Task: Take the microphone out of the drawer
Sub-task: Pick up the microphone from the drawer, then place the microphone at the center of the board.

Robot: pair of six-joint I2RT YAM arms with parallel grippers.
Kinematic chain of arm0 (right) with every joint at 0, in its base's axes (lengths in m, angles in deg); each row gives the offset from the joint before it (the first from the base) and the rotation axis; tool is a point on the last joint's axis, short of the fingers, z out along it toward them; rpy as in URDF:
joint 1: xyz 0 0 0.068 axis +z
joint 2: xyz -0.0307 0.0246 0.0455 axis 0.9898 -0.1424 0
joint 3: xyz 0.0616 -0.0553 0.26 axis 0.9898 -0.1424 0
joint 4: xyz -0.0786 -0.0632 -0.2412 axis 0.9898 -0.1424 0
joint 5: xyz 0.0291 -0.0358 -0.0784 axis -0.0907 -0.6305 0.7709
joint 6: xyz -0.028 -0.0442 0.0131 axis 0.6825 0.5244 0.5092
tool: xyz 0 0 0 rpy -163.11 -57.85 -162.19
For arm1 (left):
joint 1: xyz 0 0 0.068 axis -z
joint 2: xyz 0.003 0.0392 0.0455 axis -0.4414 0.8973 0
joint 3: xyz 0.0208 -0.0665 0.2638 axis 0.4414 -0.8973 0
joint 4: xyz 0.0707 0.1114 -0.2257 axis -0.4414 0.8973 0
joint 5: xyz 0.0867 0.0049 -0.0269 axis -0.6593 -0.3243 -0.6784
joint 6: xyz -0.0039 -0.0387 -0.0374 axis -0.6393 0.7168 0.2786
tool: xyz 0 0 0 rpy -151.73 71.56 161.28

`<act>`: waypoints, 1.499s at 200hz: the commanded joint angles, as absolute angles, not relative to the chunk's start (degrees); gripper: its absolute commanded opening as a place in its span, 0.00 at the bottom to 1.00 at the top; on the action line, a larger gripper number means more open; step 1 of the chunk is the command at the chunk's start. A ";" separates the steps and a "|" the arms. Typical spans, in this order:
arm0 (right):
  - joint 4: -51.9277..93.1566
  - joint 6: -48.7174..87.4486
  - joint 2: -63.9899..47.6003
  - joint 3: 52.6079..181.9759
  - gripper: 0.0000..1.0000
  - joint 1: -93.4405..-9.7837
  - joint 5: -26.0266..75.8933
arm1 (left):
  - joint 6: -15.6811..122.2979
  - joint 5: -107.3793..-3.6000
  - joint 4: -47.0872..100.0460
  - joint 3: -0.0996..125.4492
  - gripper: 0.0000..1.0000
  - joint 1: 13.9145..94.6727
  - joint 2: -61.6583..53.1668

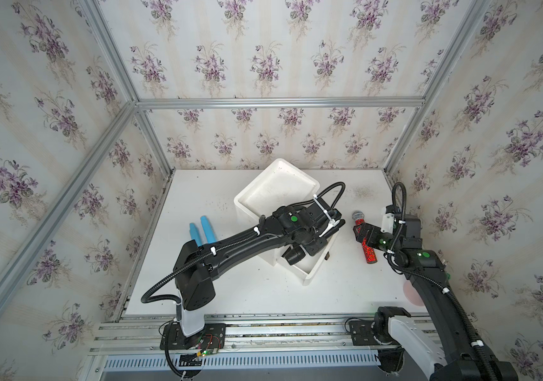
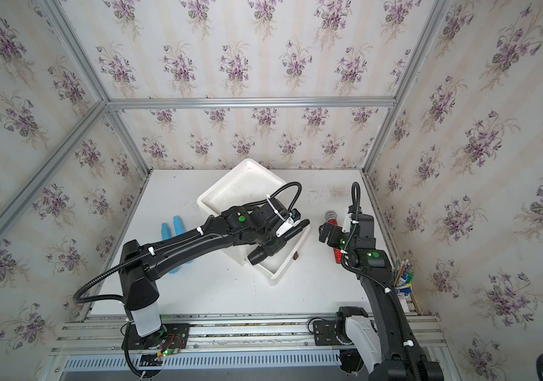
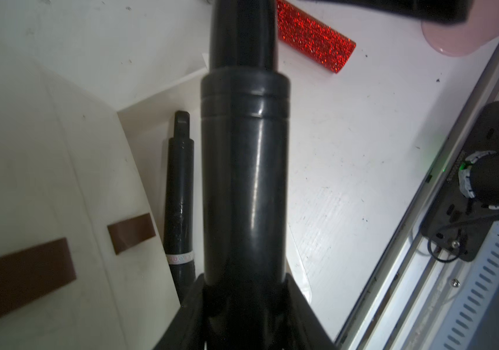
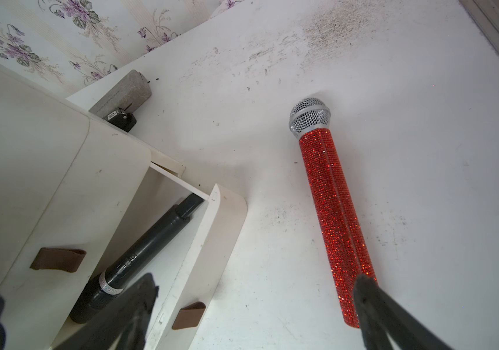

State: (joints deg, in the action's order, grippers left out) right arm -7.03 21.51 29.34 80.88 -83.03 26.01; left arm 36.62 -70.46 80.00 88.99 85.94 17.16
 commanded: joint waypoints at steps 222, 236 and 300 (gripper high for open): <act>-5.83 21.55 29.66 80.45 1.00 -83.16 26.12 | 50.22 -76.81 81.59 72.45 0.25 67.25 -23.51; -5.67 21.55 29.70 80.37 1.00 -83.18 25.87 | 51.42 -74.70 81.65 70.76 0.25 60.72 -26.09; -2.34 23.00 34.40 79.44 1.00 -83.13 18.87 | 55.41 -64.01 82.56 62.66 0.25 37.94 -26.71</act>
State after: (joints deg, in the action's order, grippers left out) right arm -5.75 21.77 32.07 79.96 -83.22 23.37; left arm 52.64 -70.48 82.30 64.68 42.58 -28.26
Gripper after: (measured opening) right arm 0.996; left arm 0.368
